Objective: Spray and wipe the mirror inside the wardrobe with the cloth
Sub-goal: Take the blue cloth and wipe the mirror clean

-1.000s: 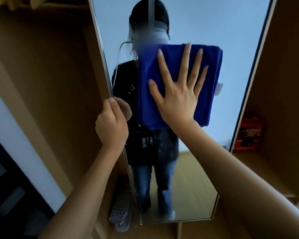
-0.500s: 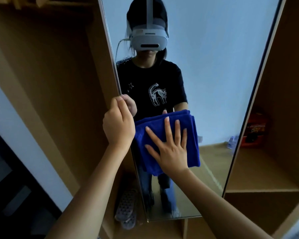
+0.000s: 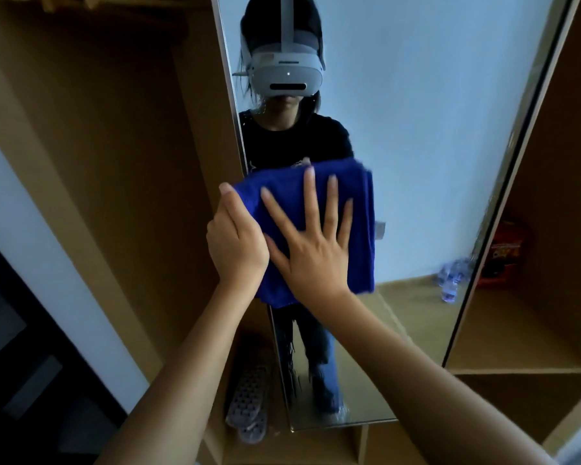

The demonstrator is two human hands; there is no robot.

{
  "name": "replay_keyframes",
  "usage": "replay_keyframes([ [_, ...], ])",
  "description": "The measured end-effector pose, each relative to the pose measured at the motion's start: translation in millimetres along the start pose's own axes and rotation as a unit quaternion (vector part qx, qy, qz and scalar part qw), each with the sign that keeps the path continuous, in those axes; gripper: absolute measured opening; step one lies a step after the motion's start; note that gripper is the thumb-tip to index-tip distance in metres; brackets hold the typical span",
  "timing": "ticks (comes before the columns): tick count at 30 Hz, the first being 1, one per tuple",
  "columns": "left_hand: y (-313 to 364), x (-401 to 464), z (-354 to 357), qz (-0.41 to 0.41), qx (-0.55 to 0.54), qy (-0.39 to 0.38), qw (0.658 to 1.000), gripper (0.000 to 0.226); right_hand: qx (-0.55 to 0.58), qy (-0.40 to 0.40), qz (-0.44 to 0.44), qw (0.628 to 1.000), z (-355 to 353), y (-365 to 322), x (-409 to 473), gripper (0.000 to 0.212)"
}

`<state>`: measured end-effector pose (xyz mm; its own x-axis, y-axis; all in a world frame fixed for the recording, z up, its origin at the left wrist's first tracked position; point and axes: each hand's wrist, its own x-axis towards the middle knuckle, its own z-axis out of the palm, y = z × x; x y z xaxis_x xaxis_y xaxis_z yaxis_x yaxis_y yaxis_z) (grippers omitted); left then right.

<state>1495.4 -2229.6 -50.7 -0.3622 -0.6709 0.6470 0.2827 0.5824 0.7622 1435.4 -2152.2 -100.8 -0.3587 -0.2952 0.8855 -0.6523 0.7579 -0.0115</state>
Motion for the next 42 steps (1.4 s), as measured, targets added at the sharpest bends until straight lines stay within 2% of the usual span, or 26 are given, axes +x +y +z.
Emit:
replay_keyframes([
  [2, 0, 0, 0, -0.005, 0.01, -0.001, 1.0, 0.054, -0.006, -0.023, 0.002, 1.0, 15, 1, -37, 0.064],
  [7, -3, 0, -1, 0.042, 0.074, -0.015, 0.996, 0.035, -0.032, -0.059, -0.018, 0.998, 33, 12, -92, 0.07],
  [11, -7, -2, 1, 0.042, 0.096, -0.021, 0.994, 0.037, -0.028, -0.056, -0.019, 0.998, 26, 16, -75, 0.066],
  [18, -5, -5, 7, 0.038, 0.074, -0.005, 0.997, 0.047, 0.012, 0.021, 0.033, 0.999, 5, 12, 7, 0.062],
  [24, -7, -12, 15, 0.024, 0.078, -0.004, 0.997, 0.044, -0.008, -0.014, 0.011, 1.0, 19, 17, -43, 0.063],
  [28, -11, -20, 24, 0.054, 0.063, -0.001, 0.997, 0.036, -0.009, -0.01, 0.005, 1.0, 24, 37, -63, 0.057],
  [32, -26, -44, 40, 0.054, 0.114, -0.017, 0.992, 0.061, -0.017, -0.021, 0.014, 1.0, 25, 53, -62, 0.057],
  [34, -33, -59, 50, 0.095, 0.144, -0.017, 0.985, 0.066, -0.021, -0.02, 0.024, 0.999, 24, 62, -62, 0.059],
  [37, -47, -80, 66, 0.194, 0.18, -0.045, 0.963, 0.061, -0.026, -0.008, 0.037, 0.999, 21, 77, -63, 0.059],
  [42, -66, -102, 91, 0.357, 0.256, -0.128, 0.889, 0.057, -0.049, -0.005, 0.05, 0.998, 14, 119, -68, 0.055],
])
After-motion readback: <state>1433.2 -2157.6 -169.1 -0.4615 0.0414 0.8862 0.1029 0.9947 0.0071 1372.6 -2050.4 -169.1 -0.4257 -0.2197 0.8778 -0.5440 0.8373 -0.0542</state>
